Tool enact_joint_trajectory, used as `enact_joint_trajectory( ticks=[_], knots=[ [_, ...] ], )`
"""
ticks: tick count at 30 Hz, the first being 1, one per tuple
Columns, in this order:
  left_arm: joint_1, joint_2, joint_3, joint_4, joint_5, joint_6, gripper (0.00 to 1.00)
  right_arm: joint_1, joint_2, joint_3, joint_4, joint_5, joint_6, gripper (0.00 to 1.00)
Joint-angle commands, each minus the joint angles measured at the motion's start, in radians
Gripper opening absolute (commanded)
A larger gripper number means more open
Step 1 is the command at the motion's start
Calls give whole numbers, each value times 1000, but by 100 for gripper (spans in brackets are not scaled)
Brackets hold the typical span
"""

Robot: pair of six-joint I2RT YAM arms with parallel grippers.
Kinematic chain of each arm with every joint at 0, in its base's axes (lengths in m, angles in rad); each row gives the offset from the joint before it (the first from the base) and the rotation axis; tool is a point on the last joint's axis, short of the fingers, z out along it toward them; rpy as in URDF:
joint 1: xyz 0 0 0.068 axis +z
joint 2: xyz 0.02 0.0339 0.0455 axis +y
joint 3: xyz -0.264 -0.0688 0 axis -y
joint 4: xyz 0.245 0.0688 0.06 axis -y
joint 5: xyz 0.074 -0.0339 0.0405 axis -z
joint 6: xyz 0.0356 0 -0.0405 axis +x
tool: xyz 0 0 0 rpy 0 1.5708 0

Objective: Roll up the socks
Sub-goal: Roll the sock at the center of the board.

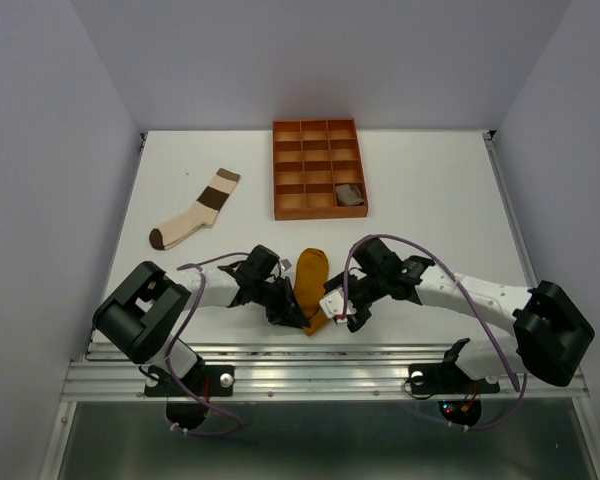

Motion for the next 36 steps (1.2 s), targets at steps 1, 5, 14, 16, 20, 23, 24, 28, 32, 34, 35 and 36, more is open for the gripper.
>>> enact_joint_trajectory(
  ticks=[1, 5, 14, 16, 20, 23, 24, 28, 32, 34, 35, 36],
  knots=[
    [15, -23, -32, 47, 44, -47, 0, 43, 18, -12, 84, 12, 38, 74],
    [27, -17, -86, 155, 82, -108, 0, 95, 49, -36, 155, 51, 44, 70],
    [41, 3, -95, 179, 116, -107, 0, 138, 95, -63, 238, 78, 38, 65],
    [41, 8, -97, 191, 125, -108, 0, 138, 108, -67, 254, 83, 38, 63],
    [41, 9, -98, 197, 133, -110, 0, 138, 130, -73, 280, 92, 38, 60],
    [41, 18, -101, 205, 142, -111, 0, 138, 147, -76, 288, 80, 43, 53],
    [41, 20, -104, 217, 145, -114, 0, 138, 151, -75, 285, 77, 43, 48],
    [43, 19, -117, 240, 156, -134, 0, 138, 174, -72, 274, 72, 50, 38],
    [43, 19, -120, 230, 150, -142, 0, 138, 194, -41, 226, 68, 66, 24],
    [43, 14, -109, 199, 144, -128, 8, 138, 220, -4, 164, 68, 80, 19],
    [43, 3, -100, 179, 122, -116, 15, 138, 230, 12, 139, 69, 87, 18],
    [43, -9, -69, 114, 101, -98, 28, 138, 248, 26, 105, 68, 103, 17]
  ],
)
